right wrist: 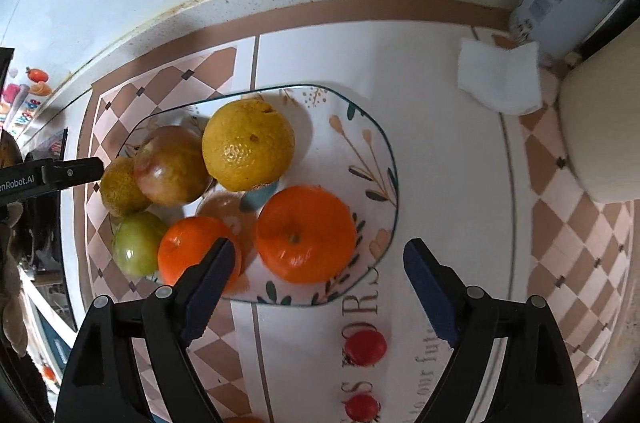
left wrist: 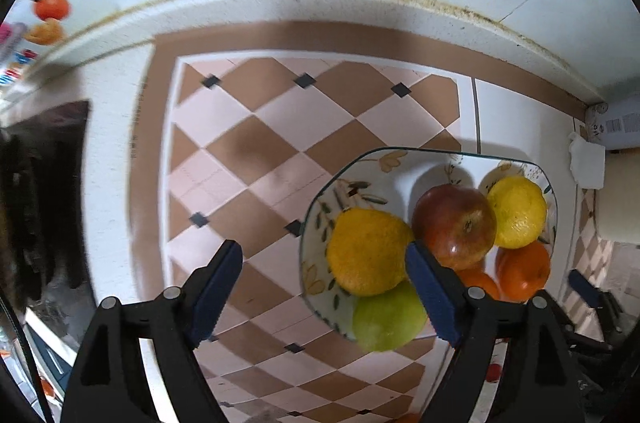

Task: Organize fruits
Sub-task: 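Lift both open tools away from the plate toward the remaining fruit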

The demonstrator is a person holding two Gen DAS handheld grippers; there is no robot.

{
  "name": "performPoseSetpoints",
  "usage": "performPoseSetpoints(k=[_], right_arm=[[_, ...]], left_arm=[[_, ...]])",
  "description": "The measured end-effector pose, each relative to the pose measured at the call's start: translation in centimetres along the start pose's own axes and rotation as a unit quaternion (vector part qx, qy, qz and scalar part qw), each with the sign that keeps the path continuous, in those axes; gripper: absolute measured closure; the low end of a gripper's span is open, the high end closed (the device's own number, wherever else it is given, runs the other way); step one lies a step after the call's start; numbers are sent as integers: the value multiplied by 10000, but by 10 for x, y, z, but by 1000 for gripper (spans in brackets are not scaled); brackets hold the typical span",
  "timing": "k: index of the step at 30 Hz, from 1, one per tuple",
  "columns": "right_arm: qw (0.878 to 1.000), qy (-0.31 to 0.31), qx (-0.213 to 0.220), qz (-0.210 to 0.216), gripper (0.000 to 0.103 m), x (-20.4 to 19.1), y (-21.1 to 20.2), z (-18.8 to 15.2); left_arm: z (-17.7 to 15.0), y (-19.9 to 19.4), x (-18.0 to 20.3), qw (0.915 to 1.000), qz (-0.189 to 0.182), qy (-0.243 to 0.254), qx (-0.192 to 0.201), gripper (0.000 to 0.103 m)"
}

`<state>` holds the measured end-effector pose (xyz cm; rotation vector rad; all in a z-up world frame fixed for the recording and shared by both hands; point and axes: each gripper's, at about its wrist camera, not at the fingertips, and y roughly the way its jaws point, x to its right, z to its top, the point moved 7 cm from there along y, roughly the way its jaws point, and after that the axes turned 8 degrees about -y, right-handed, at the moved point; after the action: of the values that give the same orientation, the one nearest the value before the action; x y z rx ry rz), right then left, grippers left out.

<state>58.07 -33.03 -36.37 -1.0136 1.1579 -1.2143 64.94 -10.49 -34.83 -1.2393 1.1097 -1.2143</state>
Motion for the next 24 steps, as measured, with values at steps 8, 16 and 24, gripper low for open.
performPoseSetpoints(k=[8,16,24], right_arm=[[9990,-120,361,-221,14,-4,-48,-27],[9964,-131,815,-189,14,-16,-104,-56],[9909,-239,1288,-299,14,-30,-162,-90]], left_arm=[[-45,-49,-9,9970,154,54,762,20],[-98,-96,-8,9897,180,272,1397,20],[-148,-138,-8,9827,-31,335,1820,20]])
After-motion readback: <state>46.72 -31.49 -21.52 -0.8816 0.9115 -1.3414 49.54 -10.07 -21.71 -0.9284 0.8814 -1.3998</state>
